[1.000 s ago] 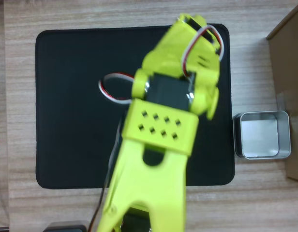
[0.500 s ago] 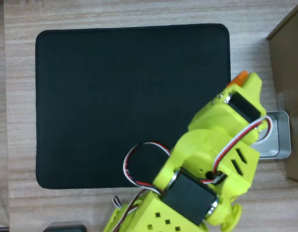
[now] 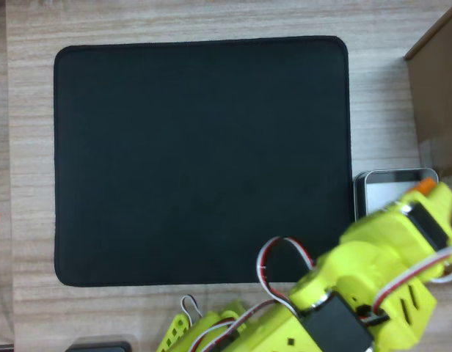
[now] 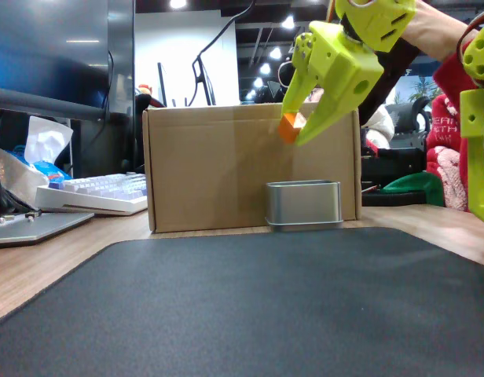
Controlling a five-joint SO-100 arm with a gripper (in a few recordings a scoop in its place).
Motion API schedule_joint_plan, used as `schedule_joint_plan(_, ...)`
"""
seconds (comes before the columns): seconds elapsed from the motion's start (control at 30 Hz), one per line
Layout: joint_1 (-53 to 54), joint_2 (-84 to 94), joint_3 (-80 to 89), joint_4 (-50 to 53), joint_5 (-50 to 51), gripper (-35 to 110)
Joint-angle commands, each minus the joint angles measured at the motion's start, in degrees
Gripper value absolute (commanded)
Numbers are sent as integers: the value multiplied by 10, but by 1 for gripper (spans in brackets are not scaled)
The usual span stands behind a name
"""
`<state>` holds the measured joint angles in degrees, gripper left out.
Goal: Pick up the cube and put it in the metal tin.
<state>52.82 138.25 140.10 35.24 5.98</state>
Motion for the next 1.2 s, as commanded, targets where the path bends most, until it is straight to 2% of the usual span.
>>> schedule_joint_plan(0.0, 13, -6, 9, -26, 23, 0)
schedule_joint_plan(0.23, -13, -77, 26, -47, -16, 0)
schedule_joint_plan(0.4, -4, -160, -131, 137, 11, 0)
schedule_joint_plan(0.63, 11, -262, -273, 232, 44, 0)
schedule_joint_plan(0.9, -6, -247, -250, 241, 29, 18)
schedule_joint_plan(1.07, -12, -208, -250, 247, 41, 18)
schedule_joint_plan(1.17, -52, -151, -264, 282, 57, 18)
